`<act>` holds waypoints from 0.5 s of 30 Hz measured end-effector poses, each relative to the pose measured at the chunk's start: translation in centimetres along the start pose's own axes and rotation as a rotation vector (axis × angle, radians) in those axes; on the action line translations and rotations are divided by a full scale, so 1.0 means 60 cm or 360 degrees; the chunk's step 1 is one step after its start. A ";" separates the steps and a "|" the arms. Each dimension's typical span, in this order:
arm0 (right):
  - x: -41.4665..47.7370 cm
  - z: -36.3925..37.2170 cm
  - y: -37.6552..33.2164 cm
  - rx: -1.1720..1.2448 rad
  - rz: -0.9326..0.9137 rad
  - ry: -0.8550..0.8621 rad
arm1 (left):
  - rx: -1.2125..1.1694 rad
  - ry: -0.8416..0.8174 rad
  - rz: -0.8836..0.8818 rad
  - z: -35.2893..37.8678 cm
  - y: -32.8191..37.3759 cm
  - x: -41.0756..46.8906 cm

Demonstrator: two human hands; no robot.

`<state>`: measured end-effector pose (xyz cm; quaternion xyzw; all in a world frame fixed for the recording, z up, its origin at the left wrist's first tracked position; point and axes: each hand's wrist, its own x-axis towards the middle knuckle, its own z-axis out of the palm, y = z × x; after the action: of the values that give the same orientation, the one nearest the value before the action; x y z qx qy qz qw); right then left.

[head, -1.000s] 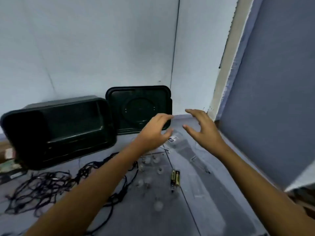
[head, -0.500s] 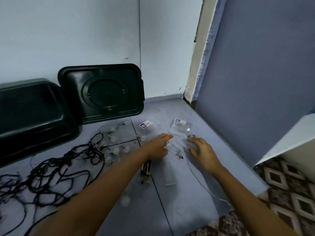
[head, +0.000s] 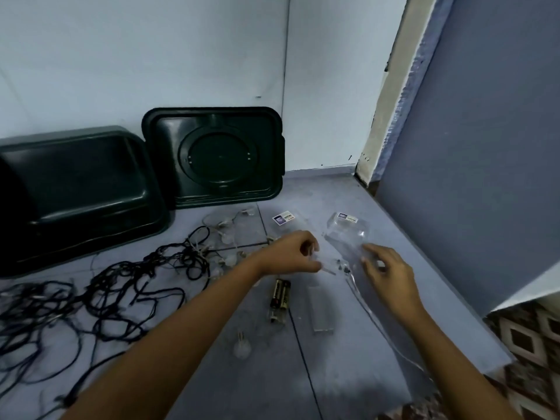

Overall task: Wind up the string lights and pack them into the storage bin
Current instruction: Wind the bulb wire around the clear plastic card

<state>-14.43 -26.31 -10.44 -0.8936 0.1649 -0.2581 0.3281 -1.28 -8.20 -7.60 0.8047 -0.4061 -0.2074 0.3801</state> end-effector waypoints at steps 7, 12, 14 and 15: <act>-0.061 -0.013 -0.177 0.0653 -0.0187 -0.0096 | -0.1599 0.0352 0.0004 -0.033 0.017 -0.142; -0.104 0.051 -0.244 0.0725 -0.0478 -0.0234 | -0.2015 0.0641 -0.0004 -0.054 -0.002 -0.234; -0.117 0.078 -0.260 0.0743 -0.0542 -0.0254 | -0.2043 0.0736 -0.0013 -0.066 -0.012 -0.264; -0.122 0.091 -0.269 0.0750 -0.0564 -0.0264 | -0.2058 0.0780 -0.0023 -0.072 -0.018 -0.278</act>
<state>-15.23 -8.38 -5.74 -0.8259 -0.0854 -0.2685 0.4884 -7.69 7.67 -5.33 0.4428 -0.0980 -0.2225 0.8630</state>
